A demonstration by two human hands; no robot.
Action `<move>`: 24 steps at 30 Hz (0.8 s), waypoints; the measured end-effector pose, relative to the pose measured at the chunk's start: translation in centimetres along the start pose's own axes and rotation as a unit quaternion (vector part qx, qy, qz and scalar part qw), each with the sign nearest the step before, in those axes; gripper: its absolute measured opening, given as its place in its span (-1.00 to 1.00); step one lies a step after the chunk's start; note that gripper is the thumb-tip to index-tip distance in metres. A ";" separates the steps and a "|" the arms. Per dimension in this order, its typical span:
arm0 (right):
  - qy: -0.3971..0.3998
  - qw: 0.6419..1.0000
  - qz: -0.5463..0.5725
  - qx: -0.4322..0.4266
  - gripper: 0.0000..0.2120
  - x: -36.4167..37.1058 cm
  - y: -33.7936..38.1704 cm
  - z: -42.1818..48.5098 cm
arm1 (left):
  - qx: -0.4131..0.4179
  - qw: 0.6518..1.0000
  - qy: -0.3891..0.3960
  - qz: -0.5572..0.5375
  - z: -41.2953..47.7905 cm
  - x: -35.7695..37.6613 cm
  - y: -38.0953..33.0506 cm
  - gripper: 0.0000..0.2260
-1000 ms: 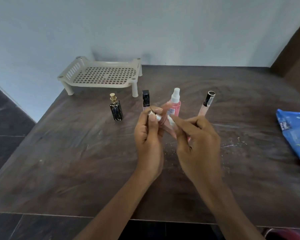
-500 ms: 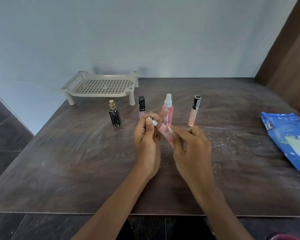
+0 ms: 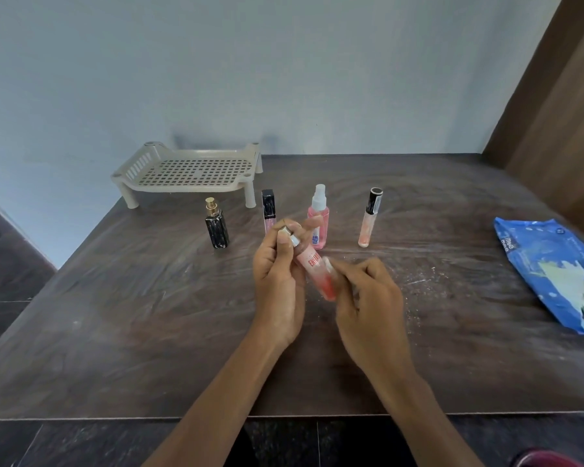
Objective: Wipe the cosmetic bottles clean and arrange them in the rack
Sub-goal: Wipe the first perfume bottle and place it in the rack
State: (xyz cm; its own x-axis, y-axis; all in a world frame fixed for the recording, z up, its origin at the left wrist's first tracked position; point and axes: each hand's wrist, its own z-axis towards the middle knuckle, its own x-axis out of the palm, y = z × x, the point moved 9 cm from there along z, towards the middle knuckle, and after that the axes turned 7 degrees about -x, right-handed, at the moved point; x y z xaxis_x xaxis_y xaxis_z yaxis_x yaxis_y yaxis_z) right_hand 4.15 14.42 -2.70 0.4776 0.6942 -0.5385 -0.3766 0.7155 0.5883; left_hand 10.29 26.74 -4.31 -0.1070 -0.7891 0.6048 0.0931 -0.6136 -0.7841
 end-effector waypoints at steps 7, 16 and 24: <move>0.004 0.997 0.079 0.002 -0.71 -0.9 -0.3 0.0 | -0.024 0.998 -0.002 -0.052 -0.2 0.2 0.0 -0.77; -0.041 0.996 0.066 -0.041 -0.67 -1.5 1.2 -0.2 | -0.028 0.998 0.051 -0.037 -0.5 1.5 0.2 -0.69; -0.029 0.986 -0.050 -0.156 -0.61 -3.3 0.9 0.5 | -0.064 0.994 -0.018 0.086 -0.7 -0.8 1.0 -0.61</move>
State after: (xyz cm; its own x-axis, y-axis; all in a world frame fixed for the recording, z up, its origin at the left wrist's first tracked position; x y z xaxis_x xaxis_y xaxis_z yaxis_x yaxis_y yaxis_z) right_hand 2.65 12.77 -0.09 0.5664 0.6190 -0.5441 -0.5464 0.7763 0.3144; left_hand 9.80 26.79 -5.69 -0.0637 -0.8837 0.4637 -0.0196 -0.4634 -0.8859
